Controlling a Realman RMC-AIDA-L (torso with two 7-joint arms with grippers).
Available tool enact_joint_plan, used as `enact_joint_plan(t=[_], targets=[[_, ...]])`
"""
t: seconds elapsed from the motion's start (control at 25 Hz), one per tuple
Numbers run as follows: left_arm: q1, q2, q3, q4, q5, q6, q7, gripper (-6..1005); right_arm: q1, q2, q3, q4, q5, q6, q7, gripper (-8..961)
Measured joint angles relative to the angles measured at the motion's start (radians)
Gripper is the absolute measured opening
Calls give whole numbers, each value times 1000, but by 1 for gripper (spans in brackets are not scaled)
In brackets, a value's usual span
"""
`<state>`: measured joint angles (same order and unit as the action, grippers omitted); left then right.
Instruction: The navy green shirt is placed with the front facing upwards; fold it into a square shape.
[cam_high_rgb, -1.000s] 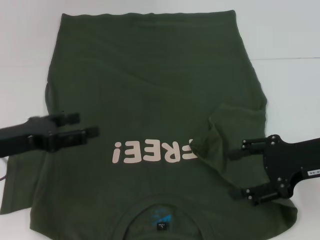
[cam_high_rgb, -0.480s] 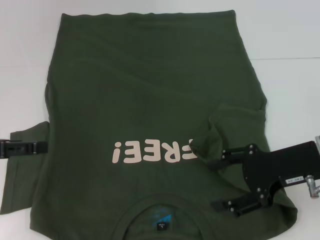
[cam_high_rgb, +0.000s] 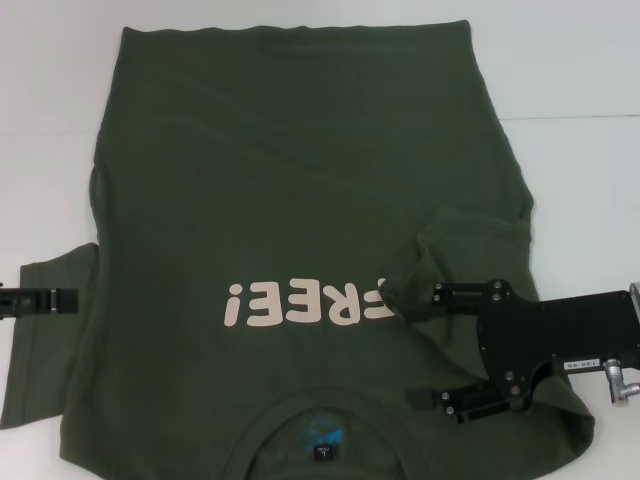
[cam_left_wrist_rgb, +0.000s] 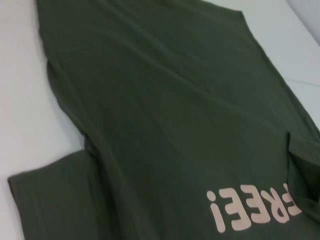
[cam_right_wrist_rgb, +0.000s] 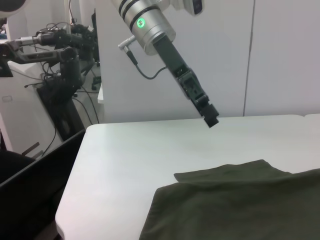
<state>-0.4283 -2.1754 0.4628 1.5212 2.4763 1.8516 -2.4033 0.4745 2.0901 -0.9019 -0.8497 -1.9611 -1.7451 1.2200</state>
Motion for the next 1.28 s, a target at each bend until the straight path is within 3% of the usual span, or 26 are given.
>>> enact_joint_plan(t=[0.8, 1.28], targets=[[15, 5, 8, -16, 91, 37, -123, 778, 38, 5, -16, 55, 6, 26, -13, 887], [7, 13, -24, -121, 140, -10, -104, 773, 84, 6, -15, 161, 10, 67, -51, 884]])
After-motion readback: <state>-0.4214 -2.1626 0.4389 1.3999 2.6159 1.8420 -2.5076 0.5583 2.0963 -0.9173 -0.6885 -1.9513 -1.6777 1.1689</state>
